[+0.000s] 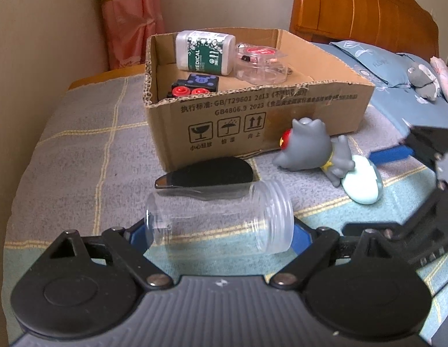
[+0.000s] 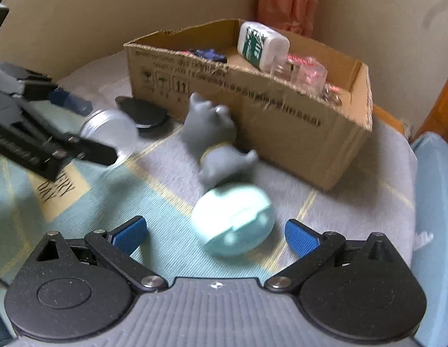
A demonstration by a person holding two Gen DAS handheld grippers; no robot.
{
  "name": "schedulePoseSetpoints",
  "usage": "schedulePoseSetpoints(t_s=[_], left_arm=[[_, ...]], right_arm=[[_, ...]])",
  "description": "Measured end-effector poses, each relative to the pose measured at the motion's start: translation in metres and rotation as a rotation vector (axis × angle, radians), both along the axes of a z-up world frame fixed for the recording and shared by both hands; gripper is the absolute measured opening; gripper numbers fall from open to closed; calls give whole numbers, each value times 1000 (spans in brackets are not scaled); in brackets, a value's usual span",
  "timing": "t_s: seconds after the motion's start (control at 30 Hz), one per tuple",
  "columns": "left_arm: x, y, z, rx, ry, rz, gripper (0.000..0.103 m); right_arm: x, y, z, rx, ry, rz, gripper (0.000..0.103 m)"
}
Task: Organize rigid objects
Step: 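Grasp the light-blue round case with the right gripper while the left holds the jar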
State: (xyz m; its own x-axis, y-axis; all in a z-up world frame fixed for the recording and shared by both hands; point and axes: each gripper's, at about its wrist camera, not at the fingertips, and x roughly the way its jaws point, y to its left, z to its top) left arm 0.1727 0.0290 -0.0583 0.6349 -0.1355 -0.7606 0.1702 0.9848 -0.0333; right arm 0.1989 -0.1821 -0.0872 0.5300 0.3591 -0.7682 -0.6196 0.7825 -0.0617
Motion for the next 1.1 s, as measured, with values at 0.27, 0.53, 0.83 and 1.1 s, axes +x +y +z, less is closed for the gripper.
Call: schedulePoseSetpoints(t_s=[0.27, 0.53, 0.83, 1.1], left_arm=[[-1, 5, 0, -3, 6, 1, 90], [1, 5, 1, 3, 9, -19, 90], [-4, 2, 10, 33, 9, -76, 90], [-13, -3, 30, 69, 18, -173, 90]], right_arm=[[-4, 7, 2, 7, 67, 122, 103], [-3, 5, 9, 4, 56, 95, 79], [-14, 0, 16, -39, 63, 44, 66], [-29, -7, 37, -35, 47, 45, 66]])
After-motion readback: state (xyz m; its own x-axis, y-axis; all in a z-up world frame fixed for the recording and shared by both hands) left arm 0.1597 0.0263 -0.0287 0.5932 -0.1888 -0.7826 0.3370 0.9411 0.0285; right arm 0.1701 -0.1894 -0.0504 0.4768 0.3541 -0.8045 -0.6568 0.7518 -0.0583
